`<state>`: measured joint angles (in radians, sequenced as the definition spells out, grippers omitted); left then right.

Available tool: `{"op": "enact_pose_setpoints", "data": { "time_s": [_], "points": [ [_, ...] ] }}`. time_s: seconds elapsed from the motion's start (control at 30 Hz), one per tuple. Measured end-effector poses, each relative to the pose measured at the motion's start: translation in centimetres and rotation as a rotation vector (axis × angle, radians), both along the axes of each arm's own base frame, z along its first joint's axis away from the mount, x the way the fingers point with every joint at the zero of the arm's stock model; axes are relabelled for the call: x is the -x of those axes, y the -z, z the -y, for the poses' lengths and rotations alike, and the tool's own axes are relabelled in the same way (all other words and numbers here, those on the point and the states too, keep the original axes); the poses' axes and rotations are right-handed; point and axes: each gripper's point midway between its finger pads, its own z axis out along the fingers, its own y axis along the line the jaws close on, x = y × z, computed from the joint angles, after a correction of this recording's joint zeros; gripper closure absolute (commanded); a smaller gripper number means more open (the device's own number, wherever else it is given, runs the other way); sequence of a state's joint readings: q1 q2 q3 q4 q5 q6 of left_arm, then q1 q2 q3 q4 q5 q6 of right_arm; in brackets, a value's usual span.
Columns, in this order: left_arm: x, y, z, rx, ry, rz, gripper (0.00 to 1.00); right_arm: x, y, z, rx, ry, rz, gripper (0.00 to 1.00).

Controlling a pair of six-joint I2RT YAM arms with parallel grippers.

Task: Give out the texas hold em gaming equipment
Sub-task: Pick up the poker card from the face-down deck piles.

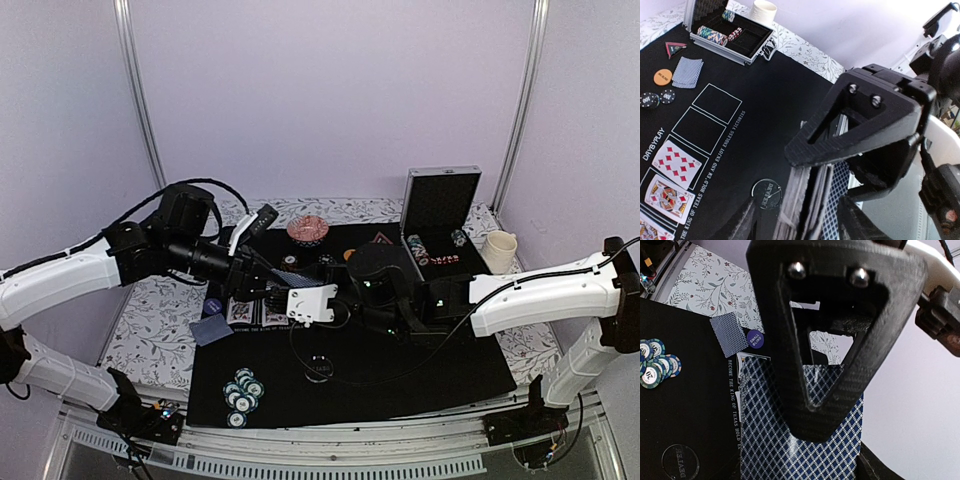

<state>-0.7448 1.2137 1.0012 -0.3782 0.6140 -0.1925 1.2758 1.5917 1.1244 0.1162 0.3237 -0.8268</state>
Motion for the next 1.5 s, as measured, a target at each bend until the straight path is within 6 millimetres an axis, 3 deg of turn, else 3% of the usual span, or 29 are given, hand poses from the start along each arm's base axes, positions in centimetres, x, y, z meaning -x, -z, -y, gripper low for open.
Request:
{"op": "enact_pose_setpoints", "data": {
  "time_s": [0.23,0.53,0.87,1.03,1.23,1.33,1.5],
  "points": [
    [-0.6,1.2,0.5,-0.026,-0.006,-0.037,0.67,0.0,0.0,0.0,0.0,0.001,0.0,0.42],
    [-1.0,0.4,-0.4,-0.038,-0.05,0.012,0.67,-0.1,0.0,0.1,0.001,0.006,0.001,0.41],
    [-1.4,0.9,-1.2,-0.068,-0.072,0.015,0.67,-0.2,0.1,0.3,0.006,0.015,0.003,0.41],
    [-1.6,0.7,-1.8,-0.072,-0.087,0.027,0.55,-0.2,0.2,0.5,0.008,0.02,0.004,0.41],
    [-1.1,0.1,-1.7,-0.046,-0.057,0.021,0.49,-0.2,0.1,0.6,0.005,0.02,0.005,0.41],
    [-0.7,-0.1,-1.6,-0.032,-0.037,0.014,0.39,-0.2,0.1,0.6,0.006,0.02,0.005,0.41],
    [-0.5,-1.3,-2.1,-0.005,-0.039,0.031,0.41,-0.2,0.0,0.6,0.004,0.021,0.006,0.41]
  ]
}}
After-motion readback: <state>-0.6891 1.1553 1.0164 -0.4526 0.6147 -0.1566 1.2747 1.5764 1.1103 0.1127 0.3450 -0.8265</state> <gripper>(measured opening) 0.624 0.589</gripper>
